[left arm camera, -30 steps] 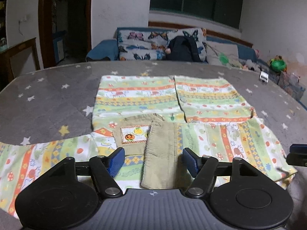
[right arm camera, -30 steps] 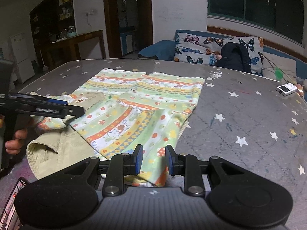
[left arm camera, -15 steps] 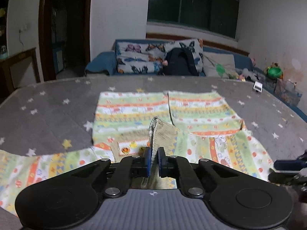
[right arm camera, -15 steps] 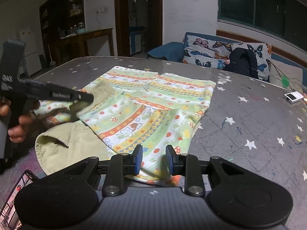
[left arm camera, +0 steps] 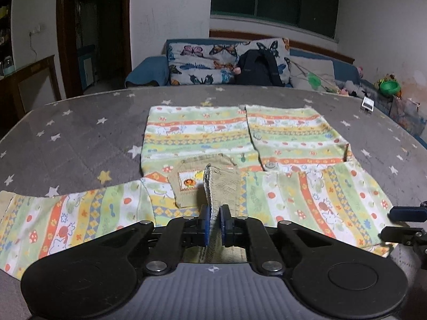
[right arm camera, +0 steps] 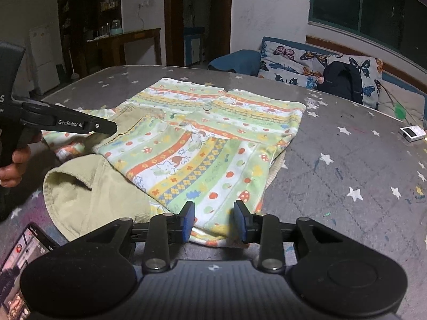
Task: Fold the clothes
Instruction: 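Lift the cuff with the left gripper, raising the pant leg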
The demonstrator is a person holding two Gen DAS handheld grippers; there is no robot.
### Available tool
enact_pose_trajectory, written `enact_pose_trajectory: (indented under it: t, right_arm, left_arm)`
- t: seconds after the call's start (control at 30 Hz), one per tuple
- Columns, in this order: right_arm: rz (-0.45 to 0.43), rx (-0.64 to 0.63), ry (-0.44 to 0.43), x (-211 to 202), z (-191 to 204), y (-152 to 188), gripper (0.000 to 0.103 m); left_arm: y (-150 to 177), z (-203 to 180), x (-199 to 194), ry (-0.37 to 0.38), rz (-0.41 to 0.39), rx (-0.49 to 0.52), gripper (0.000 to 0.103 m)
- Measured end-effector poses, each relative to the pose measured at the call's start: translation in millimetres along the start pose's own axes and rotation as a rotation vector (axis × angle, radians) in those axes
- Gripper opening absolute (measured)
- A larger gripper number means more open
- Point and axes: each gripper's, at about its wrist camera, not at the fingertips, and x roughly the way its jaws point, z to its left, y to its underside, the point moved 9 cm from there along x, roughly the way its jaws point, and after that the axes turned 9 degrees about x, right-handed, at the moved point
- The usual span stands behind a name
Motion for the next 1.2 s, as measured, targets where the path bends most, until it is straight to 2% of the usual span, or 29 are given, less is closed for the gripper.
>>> enact_pose_trajectory:
  t: [0.1, 0.27, 0.47, 0.63, 0.83, 1.0, 1.1, 1.2]
  right_arm:
    - [-0.018, 0.006, -0.004, -3.9, -0.9, -7.4, 0.032]
    - [-0.054, 0.015, -0.002, -4.4, -3.7, -25.5, 0.032]
    - [-0.049, 0.022, 0.015, 12.7, -10.0, -33.3, 0.032]
    - [-0.040, 0.029, 0.030, 27.6, -15.3, -38.0, 0.032]
    - [-0.031, 0.036, 0.044, 43.9, -20.6, -42.8, 0.032]
    - [-0.033, 0.017, 0.027, 38.2, -11.4, -36.2, 0.032]
    - [-0.034, 0.005, 0.016, 34.8, -6.0, -32.2, 0.033]
    - [-0.037, -0.002, 0.009, 29.6, 1.8, -25.7, 0.034]
  left_arm:
    - [-1.6, 3.5, -2.9, -0.006, -0.003, -0.001, 0.013]
    - [-7.8, 12.7, -9.1, -0.024, -0.010, -0.042, 0.026]
    - [-19.2, 0.6, -14.2, 0.014, -0.045, -0.042, 0.026]
    - [-14.6, -17.9, -0.7, 0.053, -0.017, -0.006, 0.026]
    - [-1.4, -23.9, 9.0, 0.043, 0.004, 0.031, 0.026]
    - [-0.7, -21.8, 7.9, 0.033, -0.002, 0.032, 0.026]
    - [-3.0, -13.4, -0.5, 0.010, -0.025, 0.012, 0.033]
    - [-6.6, 4.7, -16.3, -0.043, -0.073, -0.020, 0.046]
